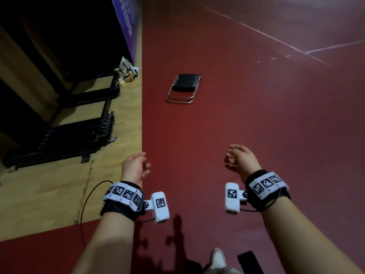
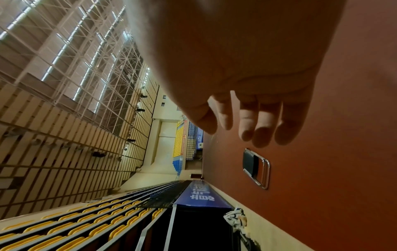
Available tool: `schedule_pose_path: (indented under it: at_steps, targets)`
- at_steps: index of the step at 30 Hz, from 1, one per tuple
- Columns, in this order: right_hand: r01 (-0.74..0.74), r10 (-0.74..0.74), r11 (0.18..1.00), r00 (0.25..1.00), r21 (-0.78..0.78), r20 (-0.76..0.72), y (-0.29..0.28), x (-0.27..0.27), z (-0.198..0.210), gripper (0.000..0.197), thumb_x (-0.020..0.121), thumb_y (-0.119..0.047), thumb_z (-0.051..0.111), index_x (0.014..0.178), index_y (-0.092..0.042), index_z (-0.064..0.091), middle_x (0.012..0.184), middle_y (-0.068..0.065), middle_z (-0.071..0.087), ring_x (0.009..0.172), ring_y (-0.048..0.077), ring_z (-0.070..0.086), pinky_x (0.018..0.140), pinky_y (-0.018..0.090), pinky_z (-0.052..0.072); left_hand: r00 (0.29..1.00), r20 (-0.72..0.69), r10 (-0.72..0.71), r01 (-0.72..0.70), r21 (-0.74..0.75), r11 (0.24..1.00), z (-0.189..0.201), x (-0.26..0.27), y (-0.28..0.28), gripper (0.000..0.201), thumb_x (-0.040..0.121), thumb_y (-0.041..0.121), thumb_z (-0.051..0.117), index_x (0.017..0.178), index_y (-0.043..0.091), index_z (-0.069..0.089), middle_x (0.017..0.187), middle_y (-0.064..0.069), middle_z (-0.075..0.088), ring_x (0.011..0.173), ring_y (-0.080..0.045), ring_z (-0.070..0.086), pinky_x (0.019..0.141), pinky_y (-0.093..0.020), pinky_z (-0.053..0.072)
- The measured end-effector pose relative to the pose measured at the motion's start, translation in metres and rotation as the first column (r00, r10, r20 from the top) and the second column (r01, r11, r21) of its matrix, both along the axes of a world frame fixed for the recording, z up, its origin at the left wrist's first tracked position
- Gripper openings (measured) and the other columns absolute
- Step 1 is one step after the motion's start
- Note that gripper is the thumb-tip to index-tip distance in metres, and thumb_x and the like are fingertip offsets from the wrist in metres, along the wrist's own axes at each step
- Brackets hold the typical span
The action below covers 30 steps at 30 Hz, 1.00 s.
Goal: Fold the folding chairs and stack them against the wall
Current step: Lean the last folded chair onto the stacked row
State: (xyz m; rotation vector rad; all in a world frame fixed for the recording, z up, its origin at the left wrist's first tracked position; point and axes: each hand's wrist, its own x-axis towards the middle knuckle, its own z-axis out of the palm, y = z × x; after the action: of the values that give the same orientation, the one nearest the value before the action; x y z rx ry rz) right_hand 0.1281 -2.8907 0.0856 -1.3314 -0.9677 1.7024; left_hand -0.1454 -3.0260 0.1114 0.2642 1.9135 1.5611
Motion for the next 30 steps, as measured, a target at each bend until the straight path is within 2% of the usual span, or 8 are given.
schedule_pose_path:
  at_steps: [5, 10, 14, 18, 22, 25, 30]
  targets:
    - [-0.143, 0.143, 0.989, 0.990, 0.031, 0.006, 0.103, -0.093, 0.015, 0.015, 0.096, -0.007, 0.051, 0.104, -0.018, 0.058, 0.087, 0.004, 0.062, 0.074, 0.022, 0.061, 0.071, 0.035, 0.052, 0.991, -0.024, 0.132, -0.132, -0.015, 0.991, 0.003, -0.072, 0.074, 0.019, 0.094, 0.015, 0.055, 0.102, 0.025, 0.069, 0.099, 0.002, 0.066, 0.099, -0.019, 0.064, 0.075, -0.036, 0.044]
    - [-0.258, 0.257, 0.966, 0.966, 0.013, 0.028, 0.183, -0.185, 0.004, 0.016, 0.095, -0.007, 0.052, 0.106, -0.017, 0.059, 0.088, 0.006, 0.061, 0.070, 0.019, 0.062, 0.073, 0.035, 0.052, 0.992, -0.005, 0.127, -0.127, -0.042, 0.991, -0.012, -0.149, 0.146, 0.019, 0.094, 0.017, 0.056, 0.107, 0.025, 0.068, 0.107, 0.003, 0.066, 0.100, -0.018, 0.062, 0.076, -0.037, 0.043]
    - [-0.264, 0.263, 0.964, 0.964, 0.013, 0.046, 0.251, -0.268, -0.006, 0.016, 0.094, -0.005, 0.052, 0.104, -0.016, 0.059, 0.089, 0.006, 0.060, 0.070, 0.020, 0.063, 0.073, 0.035, 0.052, 0.990, -0.003, 0.141, -0.141, -0.068, 0.988, -0.027, -0.231, 0.211, 0.014, 0.097, 0.020, 0.057, 0.105, 0.025, 0.066, 0.105, 0.006, 0.064, 0.105, -0.021, 0.060, 0.082, -0.039, 0.044]
    - [-0.247, 0.246, 0.969, 0.968, 0.015, 0.059, 0.317, -0.355, 0.001, 0.017, 0.093, -0.004, 0.052, 0.101, -0.017, 0.059, 0.090, 0.007, 0.059, 0.071, 0.020, 0.062, 0.072, 0.034, 0.051, 0.994, 0.035, 0.106, -0.103, -0.093, 0.990, -0.023, -0.326, 0.279, 0.013, 0.097, 0.022, 0.057, 0.109, 0.024, 0.064, 0.112, 0.001, 0.062, 0.106, -0.022, 0.057, 0.087, -0.041, 0.042]
    - [-0.200, 0.199, 0.979, 0.979, 0.024, 0.041, 0.386, -0.437, 0.017, 0.017, 0.094, -0.004, 0.051, 0.101, -0.017, 0.061, 0.091, 0.008, 0.064, 0.073, 0.020, 0.065, 0.075, 0.036, 0.052, 0.997, -0.046, 0.063, -0.065, -0.047, 0.997, 0.002, -0.421, 0.358, 0.017, 0.096, 0.017, 0.056, 0.110, 0.019, 0.066, 0.110, -0.003, 0.064, 0.100, -0.020, 0.058, 0.076, -0.035, 0.042]
    - [-0.200, 0.199, 0.980, 0.979, 0.013, 0.047, 0.427, -0.478, 0.020, 0.017, 0.093, -0.003, 0.052, 0.101, -0.016, 0.061, 0.090, 0.008, 0.063, 0.071, 0.020, 0.065, 0.075, 0.035, 0.052, 0.997, -0.073, 0.014, -0.018, -0.052, 0.998, 0.009, -0.466, 0.413, 0.020, 0.095, 0.013, 0.056, 0.110, 0.020, 0.068, 0.110, -0.003, 0.065, 0.099, -0.019, 0.059, 0.071, -0.033, 0.043]
    - [-0.154, 0.155, 0.988, 0.986, -0.028, 0.064, 0.517, -0.540, 0.002, 0.017, 0.093, -0.003, 0.052, 0.100, -0.015, 0.061, 0.092, 0.010, 0.062, 0.074, 0.023, 0.065, 0.078, 0.038, 0.053, 0.997, -0.020, -0.077, 0.074, -0.101, 0.992, -0.008, -0.526, 0.506, 0.024, 0.095, 0.013, 0.055, 0.115, 0.019, 0.068, 0.114, -0.002, 0.065, 0.109, -0.023, 0.060, 0.085, -0.039, 0.046]
